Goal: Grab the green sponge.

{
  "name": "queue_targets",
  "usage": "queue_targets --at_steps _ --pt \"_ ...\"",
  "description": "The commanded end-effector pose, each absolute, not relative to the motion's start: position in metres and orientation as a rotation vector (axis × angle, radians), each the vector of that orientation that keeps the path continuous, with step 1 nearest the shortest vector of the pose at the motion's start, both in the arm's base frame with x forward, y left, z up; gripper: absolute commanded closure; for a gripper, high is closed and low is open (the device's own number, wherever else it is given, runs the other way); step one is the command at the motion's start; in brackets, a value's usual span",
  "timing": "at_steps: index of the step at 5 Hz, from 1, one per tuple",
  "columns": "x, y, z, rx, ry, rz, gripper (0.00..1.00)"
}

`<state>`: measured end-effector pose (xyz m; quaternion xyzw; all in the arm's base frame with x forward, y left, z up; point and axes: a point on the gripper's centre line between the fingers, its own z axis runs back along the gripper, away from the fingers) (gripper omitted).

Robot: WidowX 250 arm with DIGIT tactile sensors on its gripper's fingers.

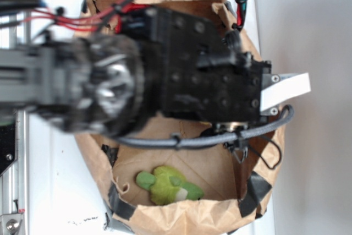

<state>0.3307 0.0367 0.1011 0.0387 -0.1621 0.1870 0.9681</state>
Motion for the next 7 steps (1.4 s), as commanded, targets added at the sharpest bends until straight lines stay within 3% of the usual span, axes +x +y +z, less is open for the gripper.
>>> queue_targets --at_steps 1,3,4,5,7 --pt "0.309 0.036 0.167 0.077 -0.36 0.203 1.0" --pt "0.29 0.029 0.193 0.023 -0.33 0.116 1.0" --pt "0.282 0.029 0.198 0.007 -0.279 0.085 1.0" --pt "0.279 0.03 0.2 -0.02 -0.282 0.075 1.0" --pt "0.281 0.029 0.195 -0.004 -0.32 0.114 1.0"
